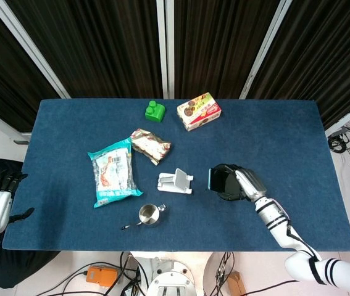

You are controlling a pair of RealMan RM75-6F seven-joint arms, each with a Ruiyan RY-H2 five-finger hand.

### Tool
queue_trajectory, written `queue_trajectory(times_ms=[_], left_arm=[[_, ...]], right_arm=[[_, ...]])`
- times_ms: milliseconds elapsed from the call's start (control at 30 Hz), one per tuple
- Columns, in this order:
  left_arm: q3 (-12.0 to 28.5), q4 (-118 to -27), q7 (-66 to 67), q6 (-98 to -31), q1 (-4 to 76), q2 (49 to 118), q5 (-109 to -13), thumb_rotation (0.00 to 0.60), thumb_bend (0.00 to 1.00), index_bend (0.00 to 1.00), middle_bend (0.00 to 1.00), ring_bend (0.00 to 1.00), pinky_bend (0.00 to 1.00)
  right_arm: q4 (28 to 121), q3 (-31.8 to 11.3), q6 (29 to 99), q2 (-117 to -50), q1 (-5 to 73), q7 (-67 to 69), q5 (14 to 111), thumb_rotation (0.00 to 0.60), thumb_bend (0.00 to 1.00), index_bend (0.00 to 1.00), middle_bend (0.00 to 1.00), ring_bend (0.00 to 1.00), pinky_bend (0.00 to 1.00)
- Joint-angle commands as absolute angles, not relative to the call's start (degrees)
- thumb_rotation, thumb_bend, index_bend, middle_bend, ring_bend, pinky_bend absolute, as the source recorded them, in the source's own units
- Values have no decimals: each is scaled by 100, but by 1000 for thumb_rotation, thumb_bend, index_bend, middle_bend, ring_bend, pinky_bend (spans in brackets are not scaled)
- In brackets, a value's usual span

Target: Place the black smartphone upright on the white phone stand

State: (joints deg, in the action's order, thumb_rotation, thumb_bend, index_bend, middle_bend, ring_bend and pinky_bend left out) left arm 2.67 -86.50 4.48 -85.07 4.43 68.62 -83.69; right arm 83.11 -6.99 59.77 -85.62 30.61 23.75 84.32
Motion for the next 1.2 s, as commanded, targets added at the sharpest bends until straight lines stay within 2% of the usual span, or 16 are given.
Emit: queue_trajectory(times_ms=[33,267,467,633,1200], left_arm=[[267,-8658,449,-8509,442,6857,-8371,600,37,197,172,78,0],[278,-8674,462,-8521,451,6839,-8385,600,36,197,172,79,0],[295,-8678,451,-8504,472,6811,-8383,600,37,197,172,79,0],[291,-8663,445,-8465,493,6822,-8385,600,37,197,172,79,0],[282,-8626,409,-8454,479,6837,-8351,600,37,197,173,79,0]], right_arm=[[8711,-917,6122,-8631,3223,2909,8563,600,445,655,414,326,460],[8674,-1159,6216,-9330,3431,3110,8381,600,445,646,414,326,454],[8248,-1381,6472,-10105,3513,3182,8153,600,446,606,414,315,430],[7868,-1463,6571,-10495,3630,3384,8200,600,445,585,414,295,404],[6572,-1234,6937,-11167,3814,4409,8694,600,445,512,395,255,342]])
